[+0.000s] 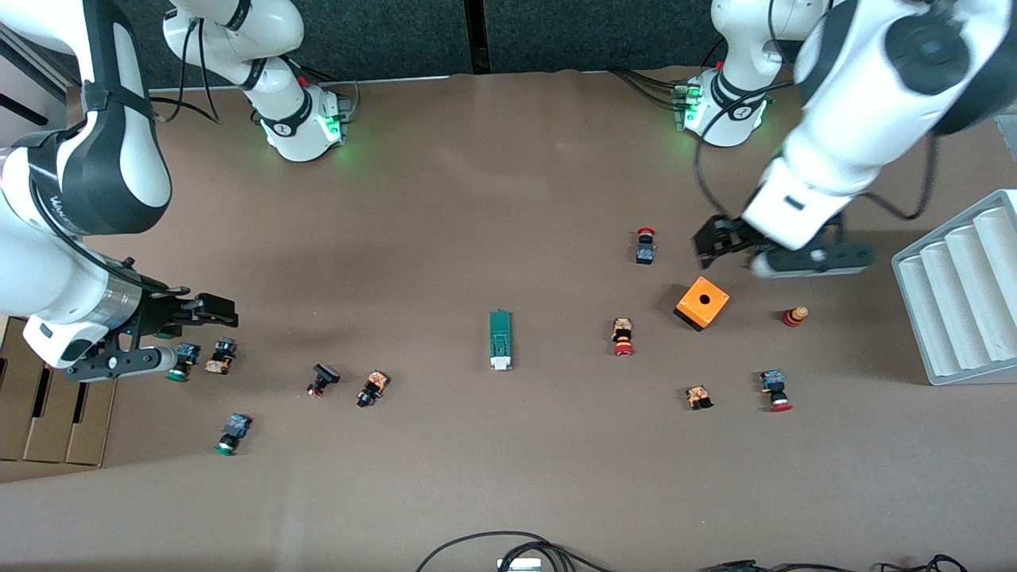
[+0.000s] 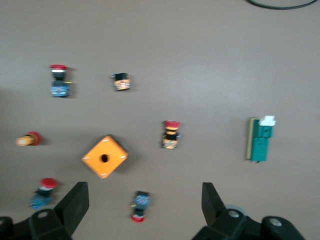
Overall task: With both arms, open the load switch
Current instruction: 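Lower the left gripper onto the green switch base and grip it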
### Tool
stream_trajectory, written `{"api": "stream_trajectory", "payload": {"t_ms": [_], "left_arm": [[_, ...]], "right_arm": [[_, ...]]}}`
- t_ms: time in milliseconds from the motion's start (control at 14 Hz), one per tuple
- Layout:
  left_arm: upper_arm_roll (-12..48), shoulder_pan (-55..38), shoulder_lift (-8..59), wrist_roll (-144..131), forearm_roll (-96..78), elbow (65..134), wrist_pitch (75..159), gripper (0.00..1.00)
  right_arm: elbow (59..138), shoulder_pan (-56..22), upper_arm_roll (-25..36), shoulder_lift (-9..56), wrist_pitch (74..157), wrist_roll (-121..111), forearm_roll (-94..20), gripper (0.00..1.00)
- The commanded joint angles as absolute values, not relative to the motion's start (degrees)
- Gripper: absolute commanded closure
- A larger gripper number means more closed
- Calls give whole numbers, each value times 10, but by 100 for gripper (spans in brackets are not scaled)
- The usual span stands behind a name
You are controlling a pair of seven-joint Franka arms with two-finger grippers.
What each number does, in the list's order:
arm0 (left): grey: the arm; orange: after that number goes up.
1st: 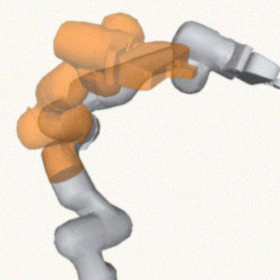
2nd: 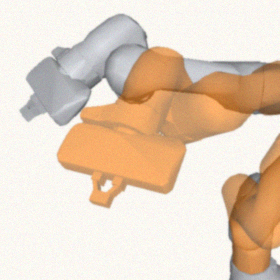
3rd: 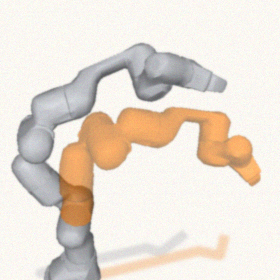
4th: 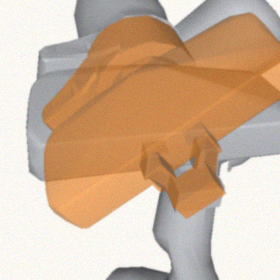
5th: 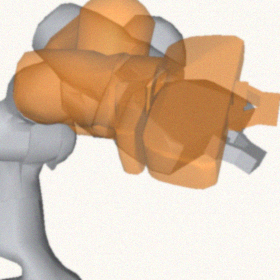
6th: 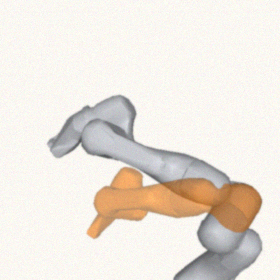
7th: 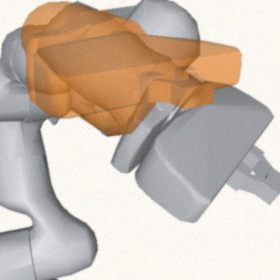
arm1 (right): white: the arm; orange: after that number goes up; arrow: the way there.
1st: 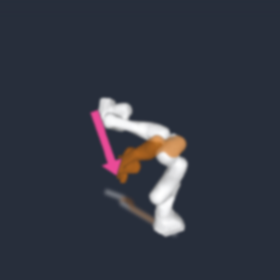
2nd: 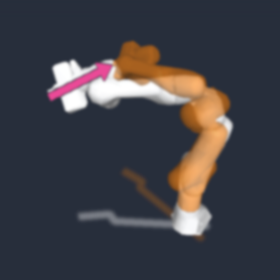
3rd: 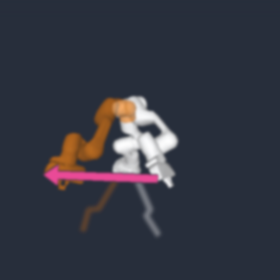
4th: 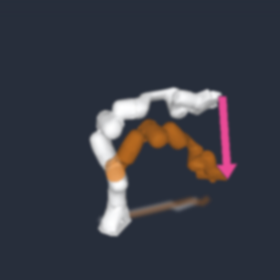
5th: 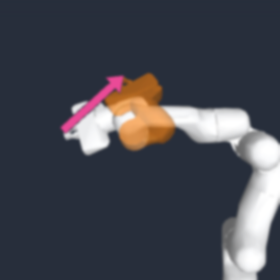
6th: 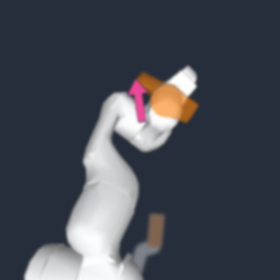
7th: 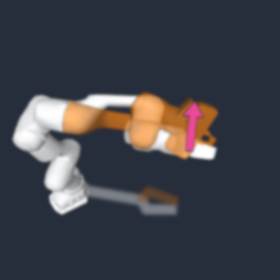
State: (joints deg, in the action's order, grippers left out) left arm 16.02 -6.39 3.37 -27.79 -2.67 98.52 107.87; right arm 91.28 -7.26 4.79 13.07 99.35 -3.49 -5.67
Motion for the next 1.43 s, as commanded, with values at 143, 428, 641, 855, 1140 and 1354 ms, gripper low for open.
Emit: {"api": "stream_trajectory", "payload": {"t_ms": [143,428,641,855,1140,1354], "left_arm": [[213,-125,96,-467,52,977,1164,1],[213,-219,154,-711,220,977,1208,1],[213,-276,190,-856,320,973,1215,1],[213,-313,226,-991,422,974,1215,1],[213,-370,285,-1073,532,971,1214,0],[213,-393,337,-1139,610,967,1217,0]], "right_arm": [[910,-76,49,136,989,-42,-69,0],[909,-75,48,134,987,-44,-69,0],[909,-73,47,135,985,-46,-70,5],[909,-71,48,136,985,-51,-97,74],[907,-73,48,135,984,-47,-100,100],[908,-73,49,135,984,-47,-100,100]]}}
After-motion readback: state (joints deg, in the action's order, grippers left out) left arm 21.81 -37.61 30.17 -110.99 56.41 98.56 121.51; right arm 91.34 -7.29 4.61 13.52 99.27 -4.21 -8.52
